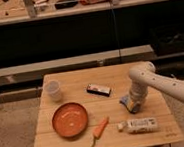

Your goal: Wipe the white sponge on the table

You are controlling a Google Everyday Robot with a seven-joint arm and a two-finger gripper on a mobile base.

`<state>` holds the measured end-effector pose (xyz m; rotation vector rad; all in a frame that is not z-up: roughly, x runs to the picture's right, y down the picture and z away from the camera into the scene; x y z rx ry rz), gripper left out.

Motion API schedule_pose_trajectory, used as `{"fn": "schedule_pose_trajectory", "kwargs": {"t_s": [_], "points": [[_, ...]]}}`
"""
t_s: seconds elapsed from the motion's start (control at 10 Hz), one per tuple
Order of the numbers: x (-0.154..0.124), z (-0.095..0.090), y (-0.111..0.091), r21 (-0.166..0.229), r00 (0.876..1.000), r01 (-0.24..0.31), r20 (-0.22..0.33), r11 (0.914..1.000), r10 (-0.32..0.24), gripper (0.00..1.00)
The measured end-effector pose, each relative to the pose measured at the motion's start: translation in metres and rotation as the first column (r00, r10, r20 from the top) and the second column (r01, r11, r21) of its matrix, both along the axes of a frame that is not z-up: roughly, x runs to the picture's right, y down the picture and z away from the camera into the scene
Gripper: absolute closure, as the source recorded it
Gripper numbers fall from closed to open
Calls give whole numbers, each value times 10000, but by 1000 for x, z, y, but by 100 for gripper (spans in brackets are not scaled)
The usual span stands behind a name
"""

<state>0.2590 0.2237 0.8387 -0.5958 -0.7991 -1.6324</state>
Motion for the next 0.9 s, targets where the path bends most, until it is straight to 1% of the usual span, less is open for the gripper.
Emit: {"fn": "schedule_pose_trajectory", "kwargs": {"t_s": [0.2, 0.4, 0.5, 0.6, 0.7, 0.8, 0.9], "points": [[40, -18, 7, 134, 9994, -303, -176, 9995, 305, 62], [85, -34, 12, 340, 9943, -864, -594, 9957, 883, 62], [100, -35, 12, 444, 9895, -1137, -849, 9925, 1172, 62], [113, -33, 8, 569, 9812, -1466, -1184, 9876, 1525, 62], [120, -29, 3, 658, 9748, -1658, -1399, 9840, 1736, 62], [123, -18, -8, 704, 9677, -1848, -1611, 9802, 1940, 62], [123, -11, -16, 734, 9636, -1955, -1711, 9780, 2055, 62]]}}
